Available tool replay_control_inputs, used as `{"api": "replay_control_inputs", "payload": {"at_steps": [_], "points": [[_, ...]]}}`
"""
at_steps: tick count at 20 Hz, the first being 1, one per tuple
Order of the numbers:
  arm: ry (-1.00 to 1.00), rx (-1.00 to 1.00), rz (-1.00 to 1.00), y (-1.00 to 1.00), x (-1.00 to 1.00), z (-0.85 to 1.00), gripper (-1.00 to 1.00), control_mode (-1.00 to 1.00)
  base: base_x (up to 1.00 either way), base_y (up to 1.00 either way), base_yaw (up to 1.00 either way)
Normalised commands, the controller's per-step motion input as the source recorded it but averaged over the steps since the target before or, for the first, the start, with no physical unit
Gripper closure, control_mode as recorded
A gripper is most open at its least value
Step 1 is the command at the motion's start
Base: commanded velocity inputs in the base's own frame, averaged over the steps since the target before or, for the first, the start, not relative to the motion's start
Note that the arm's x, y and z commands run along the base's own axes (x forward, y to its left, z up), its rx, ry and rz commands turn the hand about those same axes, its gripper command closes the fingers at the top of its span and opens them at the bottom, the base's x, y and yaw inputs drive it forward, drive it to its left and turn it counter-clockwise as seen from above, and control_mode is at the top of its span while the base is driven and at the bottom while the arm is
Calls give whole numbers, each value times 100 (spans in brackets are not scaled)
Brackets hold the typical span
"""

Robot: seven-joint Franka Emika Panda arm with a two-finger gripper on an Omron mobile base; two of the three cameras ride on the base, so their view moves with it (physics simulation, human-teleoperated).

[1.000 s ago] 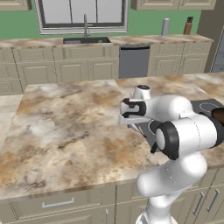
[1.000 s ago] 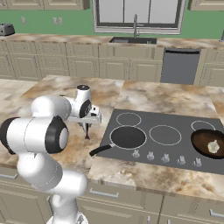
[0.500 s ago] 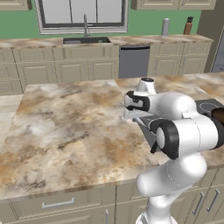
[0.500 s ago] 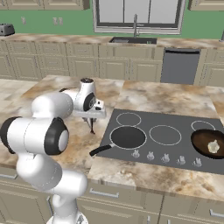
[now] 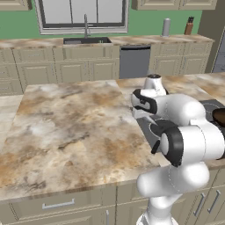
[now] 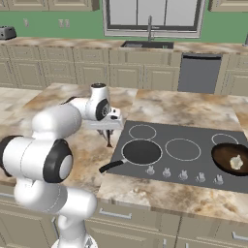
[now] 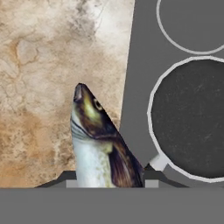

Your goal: Place both pans onto different burners. Then place the garlic and the fish on different pans.

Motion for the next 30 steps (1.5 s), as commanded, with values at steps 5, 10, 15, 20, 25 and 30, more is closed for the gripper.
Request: {"api": "replay_control_inputs", "payload": {"at_steps": [5, 10, 15, 20, 25, 30], "points": [[0, 0, 0, -42, -32, 12, 100, -100, 0, 0, 0], [0, 0, 0, -26, -13, 1, 100, -100, 0, 0, 0], [0, 0, 0, -12, 0, 0, 100, -100, 0, 0, 0], [0, 0, 0, -9, 2, 0, 100, -100, 0, 0, 0], [0, 0, 0, -18, 10, 0, 100, -100, 0, 0, 0], [0, 0, 0, -26, 17, 0, 100, -100, 0, 0, 0]]}}
